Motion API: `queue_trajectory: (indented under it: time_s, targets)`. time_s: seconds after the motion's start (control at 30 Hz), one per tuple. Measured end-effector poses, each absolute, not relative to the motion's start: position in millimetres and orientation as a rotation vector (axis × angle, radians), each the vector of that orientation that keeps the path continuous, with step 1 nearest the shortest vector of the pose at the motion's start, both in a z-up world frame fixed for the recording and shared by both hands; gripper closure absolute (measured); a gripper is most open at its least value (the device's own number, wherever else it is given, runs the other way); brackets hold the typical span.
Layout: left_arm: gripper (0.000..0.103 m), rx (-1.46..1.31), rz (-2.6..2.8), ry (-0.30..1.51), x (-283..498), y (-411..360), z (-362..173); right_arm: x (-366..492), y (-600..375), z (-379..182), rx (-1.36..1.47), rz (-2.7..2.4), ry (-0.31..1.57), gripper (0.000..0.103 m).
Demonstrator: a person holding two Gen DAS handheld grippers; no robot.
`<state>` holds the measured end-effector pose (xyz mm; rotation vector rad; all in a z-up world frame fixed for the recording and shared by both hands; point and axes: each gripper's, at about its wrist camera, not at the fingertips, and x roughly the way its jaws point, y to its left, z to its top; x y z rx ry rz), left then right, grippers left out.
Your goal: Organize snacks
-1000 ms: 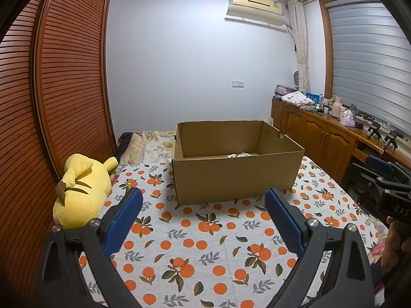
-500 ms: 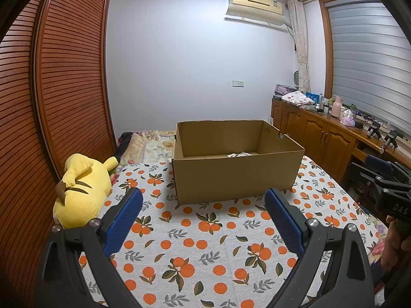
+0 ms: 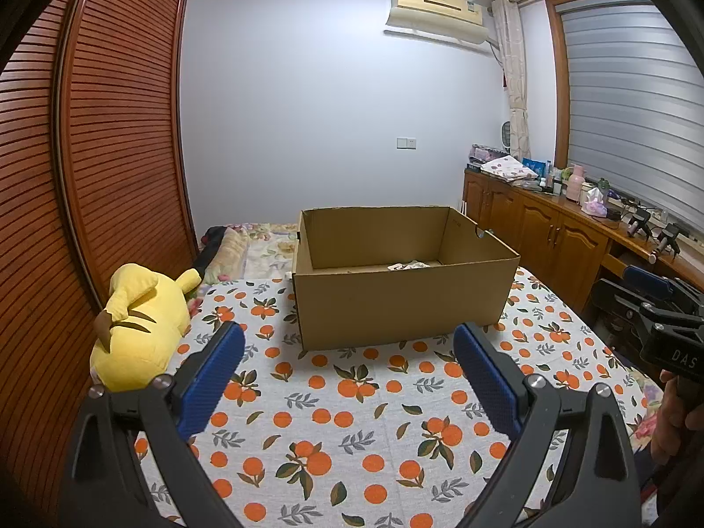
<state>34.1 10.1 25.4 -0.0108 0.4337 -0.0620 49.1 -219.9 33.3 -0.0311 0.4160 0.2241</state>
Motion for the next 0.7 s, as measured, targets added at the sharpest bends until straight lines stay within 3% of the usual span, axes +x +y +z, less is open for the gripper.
queue_trajectory:
  time_s: [0.7]
  targets:
    - [0.006,-0.011,-0.067,0.440,34.0,9.9,25.8,50.2,-220.2,33.5,-0.030,0.223,0.417,0.016]
